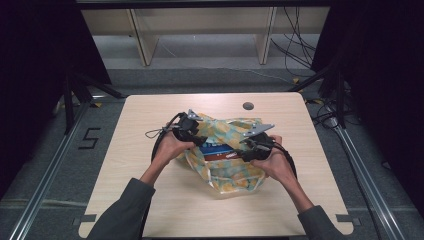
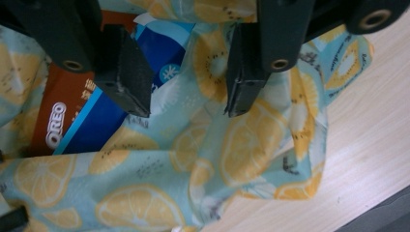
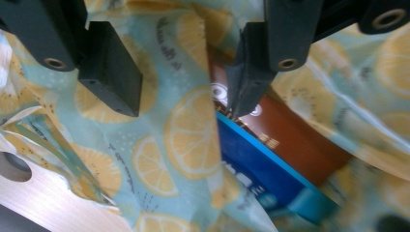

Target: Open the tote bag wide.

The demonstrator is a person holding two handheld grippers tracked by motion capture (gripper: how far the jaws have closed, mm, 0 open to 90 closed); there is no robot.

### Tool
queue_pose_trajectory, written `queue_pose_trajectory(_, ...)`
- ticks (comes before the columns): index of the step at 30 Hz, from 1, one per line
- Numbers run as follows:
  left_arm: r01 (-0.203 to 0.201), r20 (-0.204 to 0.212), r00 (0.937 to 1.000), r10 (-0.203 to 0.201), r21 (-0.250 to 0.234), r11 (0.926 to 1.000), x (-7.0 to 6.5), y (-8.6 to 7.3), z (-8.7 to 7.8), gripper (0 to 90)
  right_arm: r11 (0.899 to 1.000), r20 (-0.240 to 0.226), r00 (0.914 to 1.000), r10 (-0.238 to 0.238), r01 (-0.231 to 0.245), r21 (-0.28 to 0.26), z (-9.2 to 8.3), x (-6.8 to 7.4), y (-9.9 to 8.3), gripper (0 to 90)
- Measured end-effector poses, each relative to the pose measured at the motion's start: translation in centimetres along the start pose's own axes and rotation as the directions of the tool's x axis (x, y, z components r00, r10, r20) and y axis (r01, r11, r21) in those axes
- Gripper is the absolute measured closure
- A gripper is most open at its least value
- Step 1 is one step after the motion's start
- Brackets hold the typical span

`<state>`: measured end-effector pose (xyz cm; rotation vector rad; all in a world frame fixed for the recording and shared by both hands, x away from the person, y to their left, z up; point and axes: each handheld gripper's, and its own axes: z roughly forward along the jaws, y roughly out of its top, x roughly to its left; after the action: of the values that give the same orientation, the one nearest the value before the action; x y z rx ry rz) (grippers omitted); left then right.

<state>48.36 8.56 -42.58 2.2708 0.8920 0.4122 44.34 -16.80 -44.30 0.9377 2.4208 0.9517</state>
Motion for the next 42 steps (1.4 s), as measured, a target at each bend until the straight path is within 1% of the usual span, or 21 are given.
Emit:
queue_pose_trajectory(2, -0.006, -0.001, 1.0000, 0.006, 0.012, 0.9999, -0.1, -0.1, 0.2, 52.4, 0.998, 0.033, 0.9990, -0.030, 0.029, 0.053, 0.3, -0.1, 0.2, 41.5)
queue_pose_trajectory(7, -0.029, 0.042, 0.9987, 0.028, 0.017, 0.9994, -0.5, -0.1, 1.0, 45.6, 0.997, 0.078, 0.9964, -0.034, 0.028, 0.076, 1.9, -0.5, 0.0, 46.0)
queue_pose_trajectory(9, -0.070, 0.041, 0.9968, 0.069, 0.035, 0.9969, -0.7, -0.1, 1.3, 44.2, 0.996, 0.042, 0.9981, -0.046, 0.043, 0.082, 1.6, -0.9, 0.1, 67.6)
queue_pose_trajectory(11, -0.091, 0.030, 0.9956, 0.089, 0.053, 0.9945, -0.7, -0.2, 1.9, 44.4, 0.997, 0.046, 0.9971, -0.061, 0.058, 0.052, 1.5, -1.4, 0.1, 84.0)
queue_pose_trajectory(14, -0.077, 0.026, 0.9968, 0.075, 0.065, 0.9950, -0.2, -0.4, 2.7, 45.5, 1.000, 0.016, 0.9997, 0.021, -0.021, 0.007, 0.8, -2.4, 0.1, 89.1)
queue_pose_trajectory(16, -0.078, 0.045, 0.9961, 0.075, 0.069, 0.9945, 0.1, -0.5, 3.0, 48.3, 0.995, -0.007, 0.9954, 0.096, -0.096, -0.037, 0.3, -3.3, 0.2, 89.6)
queue_pose_trajectory(19, -0.101, 0.022, 0.9947, 0.100, 0.048, 0.9937, 0.5, -0.6, 3.0, 67.9, 0.979, -0.026, 0.9867, 0.161, -0.163, -0.120, 0.0, -5.2, 0.5, 89.6)
queue_pose_trajectory(22, -0.078, 0.033, 0.9964, 0.078, 0.008, 0.9969, 1.1, -0.6, 2.7, 88.3, 0.964, -0.041, 0.9733, 0.226, -0.229, -0.131, 0.4, -6.5, 0.9, 89.6)
queue_pose_trajectory(24, -0.040, 0.041, 0.9983, 0.041, -0.032, 0.9987, 1.4, -0.7, 2.2, 89.6, 0.960, -0.036, 0.9713, 0.235, -0.238, -0.148, 0.8, -7.1, 1.1, 89.7)
queue_pose_trajectory(26, -0.030, 0.050, 0.9982, 0.034, -0.076, 0.9966, 1.9, -0.7, 1.4, 89.7, 0.952, -0.072, 0.9639, 0.256, -0.265, -0.153, 1.3, -7.6, 1.3, 89.6)
queue_pose_trajectory(28, -0.011, 0.021, 0.9997, 0.013, -0.095, 0.9954, 2.6, -0.5, 0.8, 89.7, 0.948, -0.076, 0.9586, 0.274, -0.283, -0.148, 1.7, -7.8, 1.3, 87.0)
queue_pose_trajectory(29, -0.007, 0.007, 0.9999, 0.008, -0.096, 0.9953, 3.0, -0.3, 0.6, 89.7, 0.948, -0.078, 0.9572, 0.279, -0.287, -0.134, 2.1, -7.7, 1.3, 84.3)
queue_pose_trajectory(32, 0.025, -0.008, 0.9996, -0.025, -0.075, 0.9968, 4.0, 0.1, 1.1, 89.7, 0.959, -0.052, 0.9652, 0.256, -0.261, -0.116, 2.6, -7.1, 1.2, 74.0)
queue_pose_trajectory(34, 0.054, -0.013, 0.9984, -0.055, -0.056, 0.9970, 4.4, 0.3, 1.7, 89.6, 0.948, -0.066, 0.9576, 0.280, -0.287, -0.139, 1.9, -6.5, 1.4, 69.3)
queue_pose_trajectory(35, 0.057, -0.007, 0.9983, -0.058, -0.049, 0.9971, 4.6, 0.3, 1.9, 89.6, 0.938, -0.074, 0.9492, 0.306, -0.314, -0.144, 1.3, -6.1, 1.7, 68.4)
queue_pose_trajectory(36, 0.068, -0.004, 0.9977, -0.068, -0.047, 0.9966, 4.6, 0.3, 2.1, 89.6, 0.945, -0.068, 0.9585, 0.277, -0.284, -0.164, 0.6, -5.9, 1.9, 66.7)
queue_pose_trajectory(37, 0.077, 0.004, 0.9970, -0.077, -0.047, 0.9959, 4.7, 0.3, 2.1, 89.6, 0.945, -0.068, 0.9615, 0.266, -0.274, -0.177, -0.2, -5.5, 2.1, 66.6)
queue_pose_trajectory(38, 0.082, 0.004, 0.9967, -0.081, -0.047, 0.9956, 4.7, 0.2, 2.1, 89.6, 0.948, -0.086, 0.9686, 0.233, -0.246, -0.204, -0.9, -5.3, 2.3, 66.9)
queue_pose_trajectory(40, 0.093, 0.016, 0.9956, -0.092, -0.042, 0.9948, 4.8, 0.2, 2.1, 89.6, 0.953, -0.136, 0.9714, 0.194, -0.220, -0.207, -2.0, -4.0, 2.7, 66.9)
queue_pose_trajectory(41, 0.095, 0.022, 0.9952, -0.095, -0.035, 0.9948, 4.9, 0.2, 2.0, 89.6, 0.957, -0.188, 0.9650, 0.182, -0.219, -0.193, -2.3, -3.1, 2.8, 66.9)
queue_pose_trajectory(42, 0.100, 0.028, 0.9947, -0.099, -0.034, 0.9944, 4.9, 0.2, 1.9, 89.6, 0.966, -0.222, 0.9656, 0.136, -0.179, -0.186, -2.4, -2.3, 2.9, 66.7)
